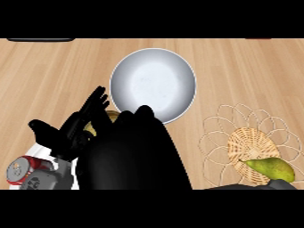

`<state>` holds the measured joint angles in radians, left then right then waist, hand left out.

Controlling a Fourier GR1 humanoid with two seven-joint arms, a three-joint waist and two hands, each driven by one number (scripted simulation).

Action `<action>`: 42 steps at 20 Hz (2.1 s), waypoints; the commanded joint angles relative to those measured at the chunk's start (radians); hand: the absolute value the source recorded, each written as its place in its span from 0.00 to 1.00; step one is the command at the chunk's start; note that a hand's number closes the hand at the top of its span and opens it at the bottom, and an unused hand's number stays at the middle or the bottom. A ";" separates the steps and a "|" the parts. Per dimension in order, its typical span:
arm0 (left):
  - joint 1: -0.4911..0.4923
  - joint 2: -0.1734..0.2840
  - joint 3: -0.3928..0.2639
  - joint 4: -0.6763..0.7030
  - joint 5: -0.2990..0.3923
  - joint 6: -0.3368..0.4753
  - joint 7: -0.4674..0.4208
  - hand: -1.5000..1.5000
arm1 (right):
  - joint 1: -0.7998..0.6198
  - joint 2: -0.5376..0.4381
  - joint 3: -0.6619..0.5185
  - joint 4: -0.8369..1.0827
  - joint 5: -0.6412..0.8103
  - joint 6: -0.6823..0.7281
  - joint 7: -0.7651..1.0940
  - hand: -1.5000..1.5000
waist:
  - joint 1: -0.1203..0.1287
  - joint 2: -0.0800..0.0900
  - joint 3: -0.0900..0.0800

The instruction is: Pick the squash from the placemat and place it in the bowl

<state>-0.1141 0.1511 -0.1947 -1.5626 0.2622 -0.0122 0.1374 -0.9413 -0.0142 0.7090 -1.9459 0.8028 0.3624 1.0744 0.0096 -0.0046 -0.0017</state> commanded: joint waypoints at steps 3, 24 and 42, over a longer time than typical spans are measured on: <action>-0.031 -0.011 0.032 0.014 0.023 -0.005 0.018 0.50 | -0.071 0.014 -0.143 0.226 -0.018 -0.101 -0.036 1.00 | 0.004 0.006 0.001; -0.057 -0.057 0.003 0.035 -0.030 -0.020 0.004 0.50 | -0.194 0.014 -0.332 1.217 0.018 -0.456 -0.471 0.00 | 0.035 0.019 0.001; 0.019 -0.051 0.012 0.021 -0.057 -0.009 -0.032 0.50 | 0.064 0.014 -0.570 0.796 -0.578 -0.763 -1.066 0.00 | -0.017 -0.002 0.004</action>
<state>-0.1274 0.0973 -0.1858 -1.5366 0.2170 -0.0264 0.1306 -0.9813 0.0000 0.1564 -0.9935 0.3479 -0.4208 0.1204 0.0170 0.0005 0.0025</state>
